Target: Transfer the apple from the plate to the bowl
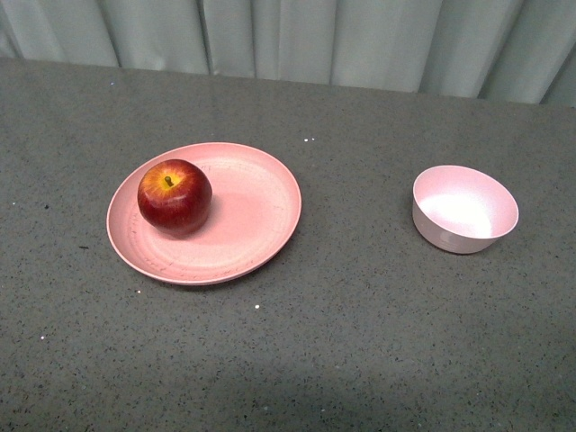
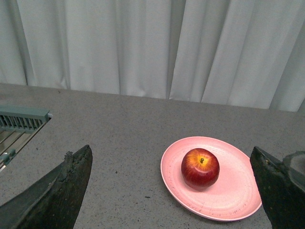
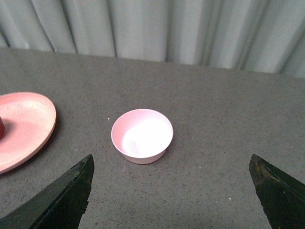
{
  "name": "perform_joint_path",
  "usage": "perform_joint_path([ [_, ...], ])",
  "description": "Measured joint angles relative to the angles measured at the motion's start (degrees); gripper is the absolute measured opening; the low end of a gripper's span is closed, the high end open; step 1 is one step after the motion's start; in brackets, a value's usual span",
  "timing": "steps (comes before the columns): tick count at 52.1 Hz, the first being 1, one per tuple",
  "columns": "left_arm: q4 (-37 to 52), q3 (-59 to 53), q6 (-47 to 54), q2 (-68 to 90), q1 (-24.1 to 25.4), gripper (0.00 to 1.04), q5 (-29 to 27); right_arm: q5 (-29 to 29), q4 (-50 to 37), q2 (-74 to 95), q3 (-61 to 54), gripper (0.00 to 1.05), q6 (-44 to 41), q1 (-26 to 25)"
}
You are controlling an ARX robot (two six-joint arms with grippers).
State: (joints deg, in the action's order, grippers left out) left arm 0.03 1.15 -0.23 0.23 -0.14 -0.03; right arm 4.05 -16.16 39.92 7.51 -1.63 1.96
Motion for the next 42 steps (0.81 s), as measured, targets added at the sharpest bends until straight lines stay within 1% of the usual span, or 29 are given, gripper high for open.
perform_joint_path([
  [3, 0.00, 0.00, 0.02, 0.00, 0.00, 0.98, 0.00, 0.59, -5.62, 15.12, 4.92, 0.95, -1.99, 0.35],
  [7, 0.00, 0.00, 0.02, 0.00, 0.00, 0.98, 0.00, 0.87, -7.32, 25.92, 8.96, 0.95, -3.37, 0.44],
  [15, 0.00, 0.00, 0.02, 0.00, 0.00, 0.98, 0.00, 2.16, -5.88, 44.02, 17.81, 0.95, -6.84, 1.11],
  [21, 0.00, 0.00, 0.00, 0.00, 0.00, 0.98, 0.00, 2.84, -1.90, 56.35, 26.49, 0.95, -11.10, 1.90],
  [26, 0.00, 0.00, 0.00, 0.00, 0.00, 0.98, 0.00, 2.93, 0.85, 62.86, 32.20, 0.95, -13.94, 2.47],
  [30, 0.00, 0.00, 0.00, 0.00, 0.00, 0.98, 0.00, 3.39, 1.38, 66.86, 35.60, 0.95, -15.91, 3.15],
  [42, 0.00, 0.00, 0.02, 0.00, 0.00, 0.98, 0.00, 5.79, 3.63, 72.52, 41.00, 0.95, -16.70, 4.96],
])
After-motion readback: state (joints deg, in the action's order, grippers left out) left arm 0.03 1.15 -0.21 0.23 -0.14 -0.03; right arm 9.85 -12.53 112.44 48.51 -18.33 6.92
